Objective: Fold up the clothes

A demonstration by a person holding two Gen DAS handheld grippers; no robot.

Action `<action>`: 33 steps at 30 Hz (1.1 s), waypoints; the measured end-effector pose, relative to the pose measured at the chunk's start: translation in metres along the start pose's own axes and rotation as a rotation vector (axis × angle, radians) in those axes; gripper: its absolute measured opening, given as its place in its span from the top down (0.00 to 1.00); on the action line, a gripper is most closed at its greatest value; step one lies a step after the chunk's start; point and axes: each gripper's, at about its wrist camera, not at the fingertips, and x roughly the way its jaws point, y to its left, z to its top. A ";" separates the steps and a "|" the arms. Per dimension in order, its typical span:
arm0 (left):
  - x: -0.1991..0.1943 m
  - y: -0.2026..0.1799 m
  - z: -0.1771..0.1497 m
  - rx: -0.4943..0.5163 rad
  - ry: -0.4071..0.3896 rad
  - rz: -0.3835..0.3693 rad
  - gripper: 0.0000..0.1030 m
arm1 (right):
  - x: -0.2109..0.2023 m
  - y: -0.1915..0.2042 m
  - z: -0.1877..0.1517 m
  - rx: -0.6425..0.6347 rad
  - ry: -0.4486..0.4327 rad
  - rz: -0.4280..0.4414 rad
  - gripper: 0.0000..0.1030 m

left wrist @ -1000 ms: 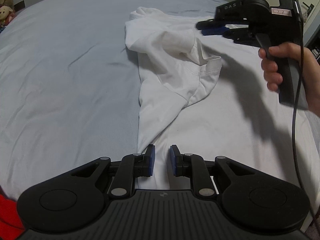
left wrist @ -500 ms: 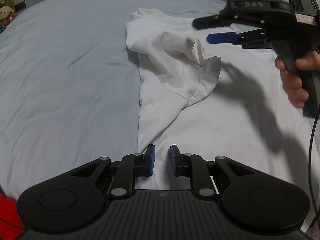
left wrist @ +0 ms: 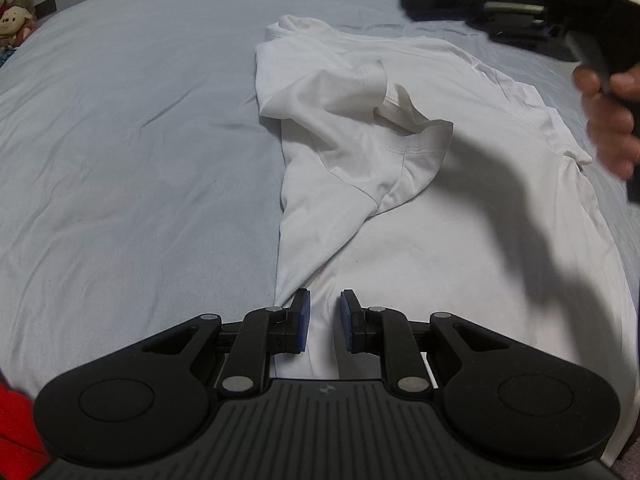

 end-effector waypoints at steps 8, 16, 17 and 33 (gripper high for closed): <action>-0.002 -0.001 0.000 0.005 0.003 0.012 0.84 | 0.011 0.001 -0.017 -0.076 0.153 0.003 0.69; -0.001 0.000 0.001 0.004 0.005 0.003 0.84 | 0.042 0.004 -0.030 -0.072 0.197 -0.024 0.71; -0.001 0.000 0.001 0.003 0.005 0.003 0.84 | 0.044 0.004 -0.030 -0.073 0.194 -0.018 0.73; -0.001 -0.002 0.003 -0.004 0.022 0.032 0.88 | 0.000 -0.013 0.002 -0.086 0.120 -0.129 0.99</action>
